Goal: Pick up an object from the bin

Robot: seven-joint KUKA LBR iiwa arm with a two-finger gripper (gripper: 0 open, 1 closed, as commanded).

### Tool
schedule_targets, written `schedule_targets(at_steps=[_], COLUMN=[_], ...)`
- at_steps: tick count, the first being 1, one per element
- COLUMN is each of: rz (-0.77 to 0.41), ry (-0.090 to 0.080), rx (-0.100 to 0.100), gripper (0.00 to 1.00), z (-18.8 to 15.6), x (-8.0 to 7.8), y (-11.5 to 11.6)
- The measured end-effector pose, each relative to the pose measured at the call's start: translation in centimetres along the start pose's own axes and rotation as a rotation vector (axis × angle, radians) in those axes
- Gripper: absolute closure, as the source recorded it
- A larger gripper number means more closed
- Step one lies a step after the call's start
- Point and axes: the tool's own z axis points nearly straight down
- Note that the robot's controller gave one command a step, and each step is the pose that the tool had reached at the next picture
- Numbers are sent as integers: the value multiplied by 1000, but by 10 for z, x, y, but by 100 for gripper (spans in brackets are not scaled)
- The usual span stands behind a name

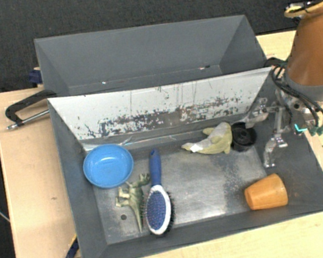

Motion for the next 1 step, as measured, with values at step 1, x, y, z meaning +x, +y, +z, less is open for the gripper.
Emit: schedule_targets(at_steps=[1], rz=[21], ry=[-21], rx=[5], gripper=[0], z=[118], x=[-60], y=[57])
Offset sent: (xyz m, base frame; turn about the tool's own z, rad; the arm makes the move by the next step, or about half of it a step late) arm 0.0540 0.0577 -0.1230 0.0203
